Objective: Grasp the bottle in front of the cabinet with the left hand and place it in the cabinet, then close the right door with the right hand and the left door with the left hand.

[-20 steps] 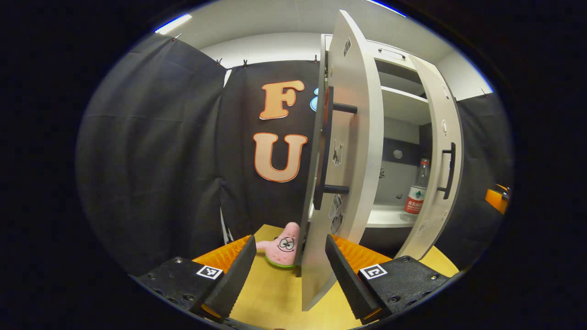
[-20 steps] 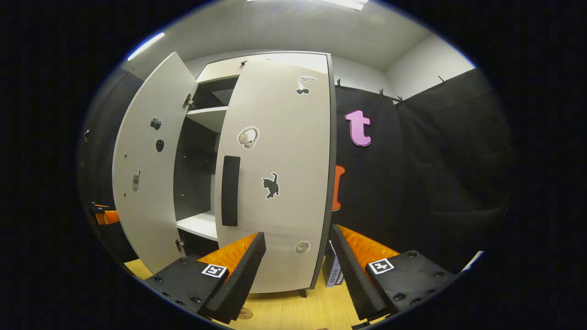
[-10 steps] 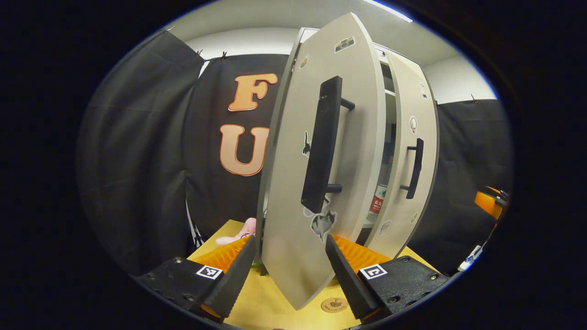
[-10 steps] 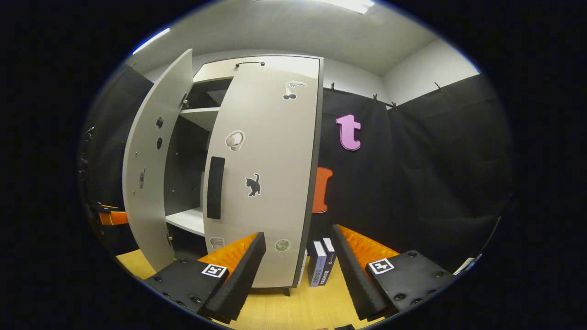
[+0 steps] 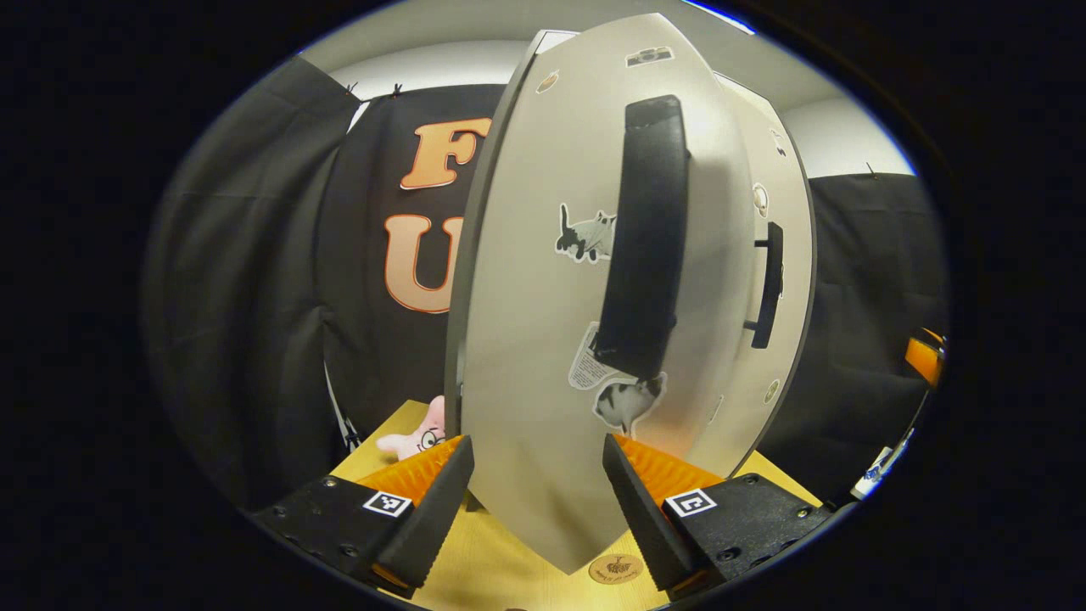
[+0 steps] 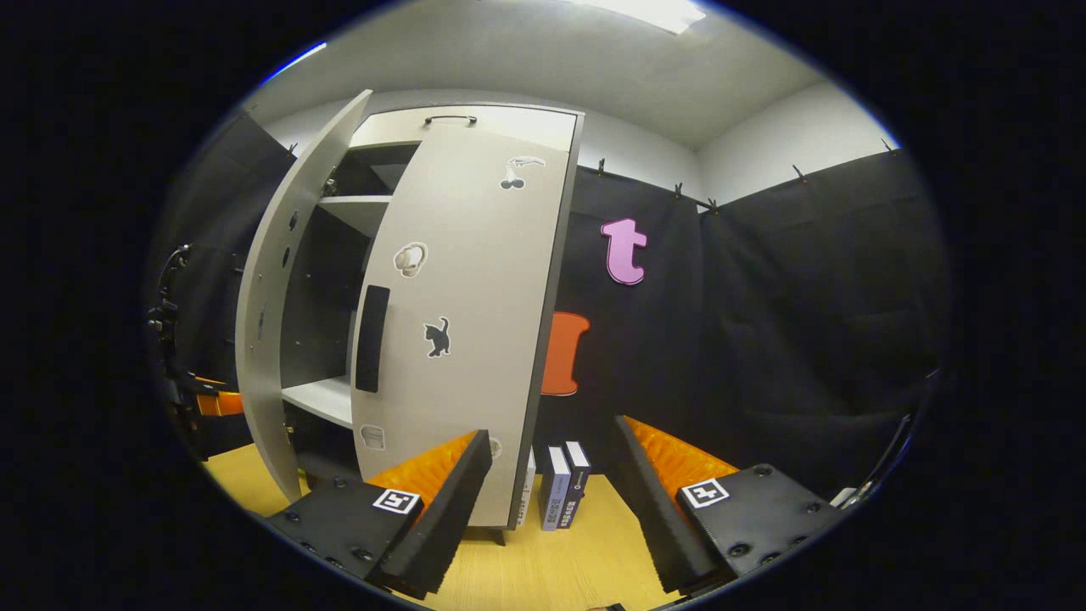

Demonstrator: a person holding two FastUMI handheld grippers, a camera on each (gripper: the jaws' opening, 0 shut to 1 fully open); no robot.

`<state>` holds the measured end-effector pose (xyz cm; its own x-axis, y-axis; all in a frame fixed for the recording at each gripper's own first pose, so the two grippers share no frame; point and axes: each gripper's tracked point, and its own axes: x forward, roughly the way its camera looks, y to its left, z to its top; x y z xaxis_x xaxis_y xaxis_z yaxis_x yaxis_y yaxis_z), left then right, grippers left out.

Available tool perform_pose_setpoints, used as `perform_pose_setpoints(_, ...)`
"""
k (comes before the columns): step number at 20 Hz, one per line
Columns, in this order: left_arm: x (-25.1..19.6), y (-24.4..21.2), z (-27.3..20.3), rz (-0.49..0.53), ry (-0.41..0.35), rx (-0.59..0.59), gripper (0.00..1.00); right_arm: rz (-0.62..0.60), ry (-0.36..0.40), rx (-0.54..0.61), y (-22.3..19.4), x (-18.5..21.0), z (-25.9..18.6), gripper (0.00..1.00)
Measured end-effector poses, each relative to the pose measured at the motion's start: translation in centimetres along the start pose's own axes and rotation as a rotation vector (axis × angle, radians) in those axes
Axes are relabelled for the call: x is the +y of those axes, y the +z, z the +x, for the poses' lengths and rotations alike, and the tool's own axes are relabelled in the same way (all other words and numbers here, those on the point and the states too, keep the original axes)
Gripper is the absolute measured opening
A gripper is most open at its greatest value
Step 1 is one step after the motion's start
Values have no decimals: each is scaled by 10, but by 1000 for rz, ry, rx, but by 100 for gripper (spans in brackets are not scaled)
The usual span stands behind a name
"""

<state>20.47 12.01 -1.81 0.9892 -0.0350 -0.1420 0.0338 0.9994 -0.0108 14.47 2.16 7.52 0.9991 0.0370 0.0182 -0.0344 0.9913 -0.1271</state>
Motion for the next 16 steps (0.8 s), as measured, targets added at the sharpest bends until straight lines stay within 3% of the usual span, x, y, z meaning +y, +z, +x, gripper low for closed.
perform_pose_setpoints(5, -45, -4, 34, -12, -107, 10, 94, 6, -7, 6, -6, -2, 0, 96)
perform_pose_setpoints(9, -68, -5, 60, 52, -110, 10, 91, 15, -4, 20, -12, -2, -1, 96)
perform_pose_setpoints(11, -72, -5, 65, 67, -103, 10, 94, 18, -8, 25, -14, -4, -2, 96)
perform_pose_setpoints(16, -74, -7, 68, 41, -116, 24, 94, 40, -17, 37, -18, -11, -2, 96)
